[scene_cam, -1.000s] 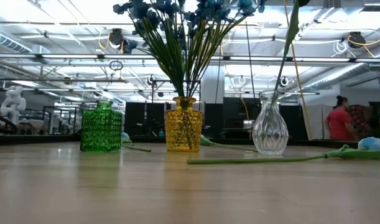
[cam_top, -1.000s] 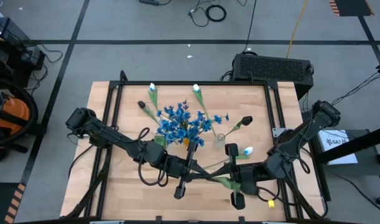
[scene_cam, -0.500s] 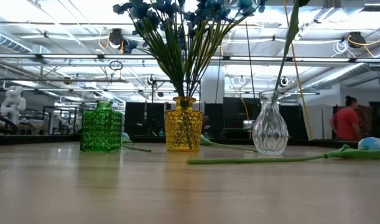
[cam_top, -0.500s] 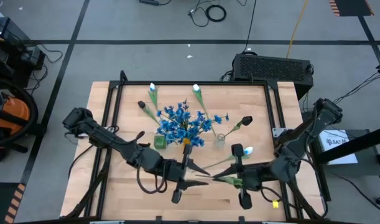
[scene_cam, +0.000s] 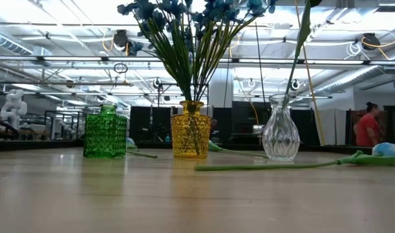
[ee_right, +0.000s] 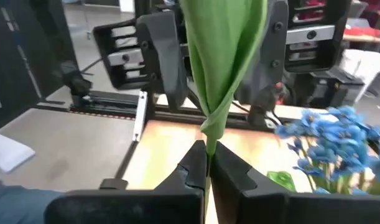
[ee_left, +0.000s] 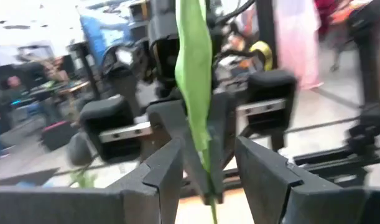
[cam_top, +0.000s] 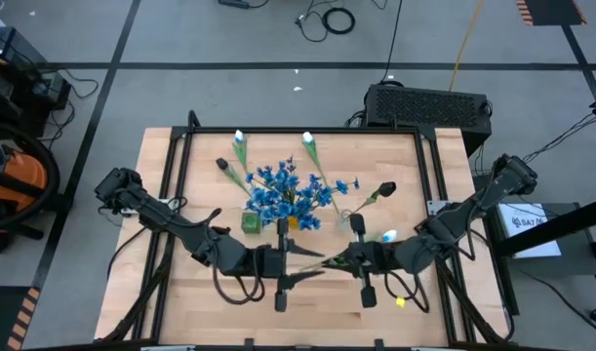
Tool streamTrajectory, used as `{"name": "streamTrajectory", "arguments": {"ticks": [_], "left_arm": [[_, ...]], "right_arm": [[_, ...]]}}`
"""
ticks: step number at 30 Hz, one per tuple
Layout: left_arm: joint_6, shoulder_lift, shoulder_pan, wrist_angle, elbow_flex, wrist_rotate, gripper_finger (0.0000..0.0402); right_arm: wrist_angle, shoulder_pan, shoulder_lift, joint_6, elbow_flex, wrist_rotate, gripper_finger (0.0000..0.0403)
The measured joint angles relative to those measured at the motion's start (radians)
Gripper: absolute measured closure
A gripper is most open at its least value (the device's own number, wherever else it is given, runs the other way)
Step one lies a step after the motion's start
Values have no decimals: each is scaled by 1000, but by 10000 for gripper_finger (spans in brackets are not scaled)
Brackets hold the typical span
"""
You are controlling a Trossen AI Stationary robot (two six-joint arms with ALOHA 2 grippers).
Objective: Sort flowers into vase by color
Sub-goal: Put the bottom black flower into the transparent vase
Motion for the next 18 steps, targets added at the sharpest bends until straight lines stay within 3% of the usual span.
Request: {"name": "streamTrajectory", "arguments": {"ticks": [14,18], "left_arm": [[-87,10,51,-53,0,66,249],[-79,16,59,-58,0,141,249]], "right_arm": [[-40,-23,0,30,0,2,400],[-42,-26,0,29,0,2,397]]}}
